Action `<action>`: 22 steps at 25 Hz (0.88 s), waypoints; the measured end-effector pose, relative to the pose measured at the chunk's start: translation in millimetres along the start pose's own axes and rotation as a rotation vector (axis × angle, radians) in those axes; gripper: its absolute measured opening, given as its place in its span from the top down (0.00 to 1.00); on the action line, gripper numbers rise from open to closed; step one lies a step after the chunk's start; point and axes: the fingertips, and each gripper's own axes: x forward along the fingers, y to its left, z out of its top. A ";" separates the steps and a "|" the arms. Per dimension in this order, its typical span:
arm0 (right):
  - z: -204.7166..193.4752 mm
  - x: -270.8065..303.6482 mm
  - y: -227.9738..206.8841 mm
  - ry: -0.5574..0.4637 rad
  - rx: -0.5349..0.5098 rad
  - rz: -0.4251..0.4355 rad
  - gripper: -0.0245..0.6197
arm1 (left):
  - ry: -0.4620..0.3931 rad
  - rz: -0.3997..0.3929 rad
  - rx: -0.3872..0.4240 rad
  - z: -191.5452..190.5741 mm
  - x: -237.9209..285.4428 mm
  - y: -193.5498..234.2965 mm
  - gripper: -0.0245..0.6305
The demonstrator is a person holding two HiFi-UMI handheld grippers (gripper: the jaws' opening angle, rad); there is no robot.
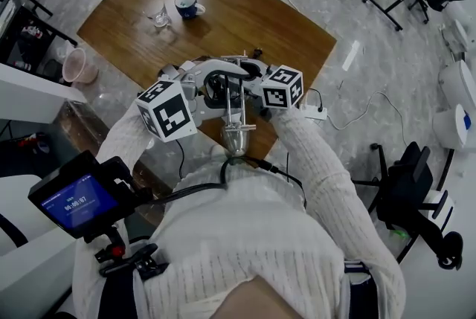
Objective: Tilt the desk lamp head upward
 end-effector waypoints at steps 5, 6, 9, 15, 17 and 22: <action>0.1 0.6 3.8 -0.004 0.005 -0.011 0.63 | -0.101 -0.054 -0.245 14.3 -11.1 16.4 0.58; -0.2 0.5 4.6 -0.004 0.006 -0.012 0.63 | -0.120 -0.064 -0.300 16.6 -13.3 20.7 0.59; 0.6 0.6 6.2 -0.016 0.013 -0.016 0.62 | -0.186 -0.074 -0.478 20.6 -20.9 39.4 0.60; 1.3 0.5 7.1 -0.043 0.014 -0.031 0.62 | -0.320 -0.070 -0.795 19.6 -29.8 73.8 0.61; 1.3 0.8 7.7 -0.045 0.014 -0.035 0.62 | -0.344 -0.055 -0.864 17.7 -31.8 80.9 0.62; 2.0 -0.1 8.6 -0.045 0.012 -0.046 0.63 | -0.391 -0.025 -1.040 11.5 -34.6 96.8 0.62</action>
